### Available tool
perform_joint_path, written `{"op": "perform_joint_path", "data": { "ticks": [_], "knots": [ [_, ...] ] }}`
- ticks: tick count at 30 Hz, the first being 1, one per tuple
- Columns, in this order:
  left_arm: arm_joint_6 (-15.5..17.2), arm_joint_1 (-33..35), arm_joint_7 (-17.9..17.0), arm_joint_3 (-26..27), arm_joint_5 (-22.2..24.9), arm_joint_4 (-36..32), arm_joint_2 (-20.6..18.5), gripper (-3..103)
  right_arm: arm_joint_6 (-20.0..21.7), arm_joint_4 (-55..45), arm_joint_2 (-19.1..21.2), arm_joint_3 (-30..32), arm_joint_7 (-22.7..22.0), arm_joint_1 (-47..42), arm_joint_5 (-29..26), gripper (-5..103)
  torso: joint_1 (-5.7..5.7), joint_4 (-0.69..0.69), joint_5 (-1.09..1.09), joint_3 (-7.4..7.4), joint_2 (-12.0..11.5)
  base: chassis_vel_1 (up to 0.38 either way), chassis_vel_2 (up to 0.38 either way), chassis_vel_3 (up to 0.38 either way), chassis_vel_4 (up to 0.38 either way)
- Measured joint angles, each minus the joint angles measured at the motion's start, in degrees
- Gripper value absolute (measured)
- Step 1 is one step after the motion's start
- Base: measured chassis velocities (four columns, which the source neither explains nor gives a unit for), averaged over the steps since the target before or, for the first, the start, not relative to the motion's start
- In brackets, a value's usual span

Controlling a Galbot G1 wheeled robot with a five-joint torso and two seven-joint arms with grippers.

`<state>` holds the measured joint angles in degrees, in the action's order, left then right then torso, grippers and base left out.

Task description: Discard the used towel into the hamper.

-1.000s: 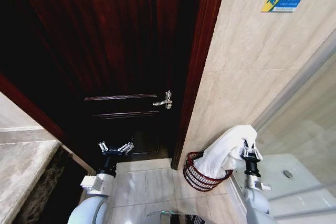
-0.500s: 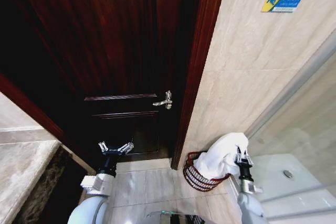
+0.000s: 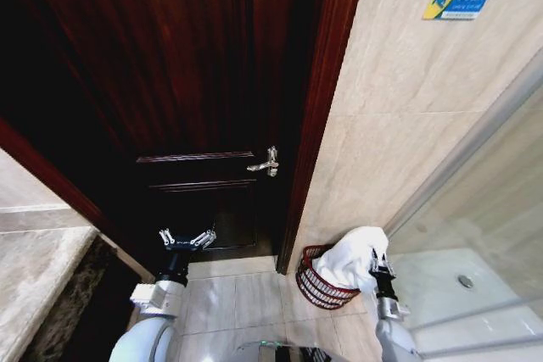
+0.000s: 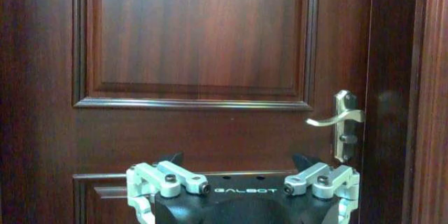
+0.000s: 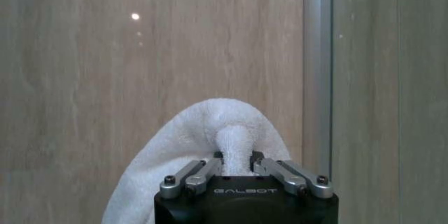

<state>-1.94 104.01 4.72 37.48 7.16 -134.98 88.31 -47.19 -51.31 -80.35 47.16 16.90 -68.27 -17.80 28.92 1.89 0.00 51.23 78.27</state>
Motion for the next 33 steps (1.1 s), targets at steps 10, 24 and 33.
{"op": "perform_joint_path", "data": {
  "ticks": [10, 24, 33],
  "knots": [
    [0.0, 0.0, 0.0, 0.0, 0.0, 0.0, 0.0, 100, 0.03, 5.95, 0.44, -0.35, -1.28, 2.42, 1.86, 15, 0.0, 0.0, 0.0, 0.0, 0.0, 0.0, 0.0, 0.0, 0.0],
    [0.0, 0.0, 0.0, 0.0, 0.0, 0.0, 0.0, 100, 0.05, 6.71, -0.9, -0.99, -1.82, 2.18, 4.51, 15, 0.0, 0.0, -0.01, 0.0, 0.0, 0.0, 0.0, 0.0, 0.0],
    [0.0, 0.0, 0.0, 0.0, 0.0, 0.0, 0.0, 100, 0.06, 5.62, -1.68, -0.36, -3.33, 0.99, 7.6, 15, -0.01, 0.0, 0.0, 0.0, 0.0, -0.004, 0.006, 0.005, -0.004]
  ]
}}
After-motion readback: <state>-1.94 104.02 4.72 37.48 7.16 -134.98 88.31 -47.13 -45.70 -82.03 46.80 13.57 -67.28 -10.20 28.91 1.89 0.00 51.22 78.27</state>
